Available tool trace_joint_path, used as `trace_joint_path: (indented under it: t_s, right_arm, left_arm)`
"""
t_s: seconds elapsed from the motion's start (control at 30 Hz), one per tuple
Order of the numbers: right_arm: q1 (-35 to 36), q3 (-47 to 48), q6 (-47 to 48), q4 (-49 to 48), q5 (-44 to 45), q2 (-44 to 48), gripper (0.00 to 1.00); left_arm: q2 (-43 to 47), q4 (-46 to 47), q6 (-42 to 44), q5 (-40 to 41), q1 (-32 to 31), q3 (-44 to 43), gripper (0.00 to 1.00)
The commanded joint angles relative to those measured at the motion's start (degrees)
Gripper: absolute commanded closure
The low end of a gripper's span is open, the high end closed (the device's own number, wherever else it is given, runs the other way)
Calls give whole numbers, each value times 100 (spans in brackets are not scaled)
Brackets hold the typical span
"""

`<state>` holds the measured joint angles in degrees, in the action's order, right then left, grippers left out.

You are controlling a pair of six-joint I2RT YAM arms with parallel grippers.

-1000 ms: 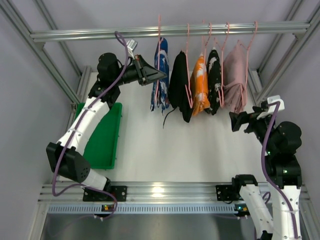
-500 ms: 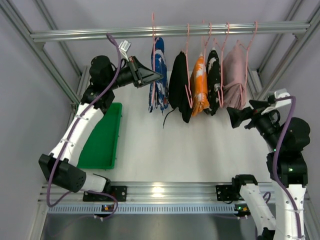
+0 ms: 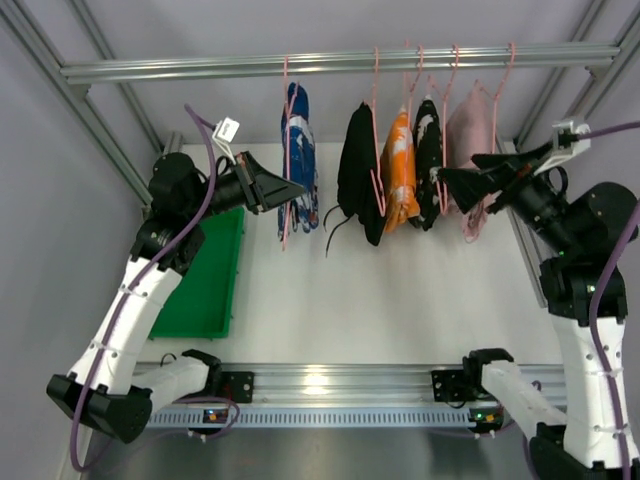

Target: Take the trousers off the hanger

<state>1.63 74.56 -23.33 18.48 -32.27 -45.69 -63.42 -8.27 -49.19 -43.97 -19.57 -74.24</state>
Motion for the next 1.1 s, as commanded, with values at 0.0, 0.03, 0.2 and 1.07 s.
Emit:
trace_joint_path:
  t_s: [0.0,0.03,0.2,1.07]
  right_arm:
    - [991,539,-787,-680,156,-510,0]
    - [1328,655,-569,-627,360,-711,1]
    - [2489,1339,-699,-706,678,-1459,1]
    - [4715,3090,-3045,-2032,1223,-4808,20]
  left_arm:
    - [496,608,752,300,6,93,100]
    - [567,590,831,405,6,128,100]
    - [778,432,850,442,120,155,100]
    - [1253,344,990,406,454,-117,100]
